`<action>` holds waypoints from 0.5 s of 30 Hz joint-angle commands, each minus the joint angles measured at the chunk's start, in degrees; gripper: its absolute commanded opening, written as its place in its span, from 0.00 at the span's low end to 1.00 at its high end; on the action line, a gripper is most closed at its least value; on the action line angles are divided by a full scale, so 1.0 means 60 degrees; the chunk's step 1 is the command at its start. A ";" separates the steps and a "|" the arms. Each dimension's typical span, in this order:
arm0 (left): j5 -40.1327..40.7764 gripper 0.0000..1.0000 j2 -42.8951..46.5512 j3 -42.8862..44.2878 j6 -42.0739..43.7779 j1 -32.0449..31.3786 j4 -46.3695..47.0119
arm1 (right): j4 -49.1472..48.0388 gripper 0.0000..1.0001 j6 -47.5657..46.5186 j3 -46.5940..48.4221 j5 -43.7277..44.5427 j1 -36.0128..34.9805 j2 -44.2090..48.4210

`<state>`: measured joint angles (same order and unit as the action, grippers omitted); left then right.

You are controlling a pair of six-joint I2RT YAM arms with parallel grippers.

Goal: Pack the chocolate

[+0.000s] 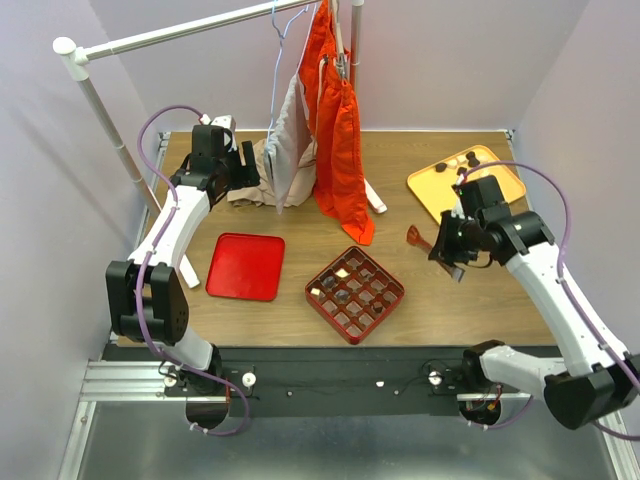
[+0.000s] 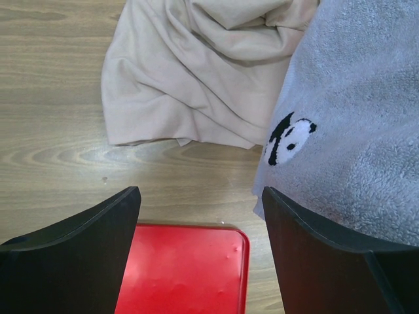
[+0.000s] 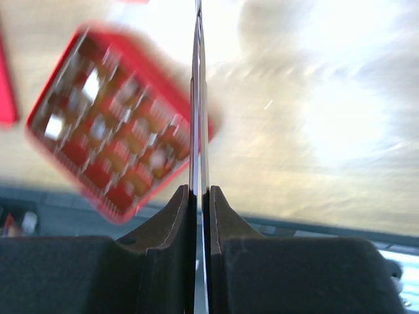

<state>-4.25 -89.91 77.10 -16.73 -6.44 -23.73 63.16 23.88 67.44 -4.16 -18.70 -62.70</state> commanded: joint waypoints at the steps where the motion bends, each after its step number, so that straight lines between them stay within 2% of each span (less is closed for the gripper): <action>1: 0.0357 0.85 0.0424 -0.0018 0.0313 0.0062 -0.0235 | -0.1661 0.15 0.0240 0.0625 0.2757 0.0113 -0.0682; 2: 0.0299 0.85 0.0453 -0.0047 0.0313 0.0062 -0.0250 | -0.1910 0.21 0.0181 0.0654 0.2919 0.0201 -0.0959; 6: 0.0079 0.85 0.0541 -0.0222 0.0327 0.0062 -0.0250 | -0.3197 0.21 0.0004 0.0859 0.3082 0.0742 -0.1927; 15: 0.0181 0.85 0.0746 -0.0311 0.0562 0.0077 -0.0352 | -0.5455 0.25 -0.0186 0.0932 0.2979 0.2836 -0.3992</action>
<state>-3.62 -87.57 76.01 -14.79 -6.33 -24.91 39.66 23.90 71.29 10.92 -6.46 -82.00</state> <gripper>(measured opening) 0.847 0.240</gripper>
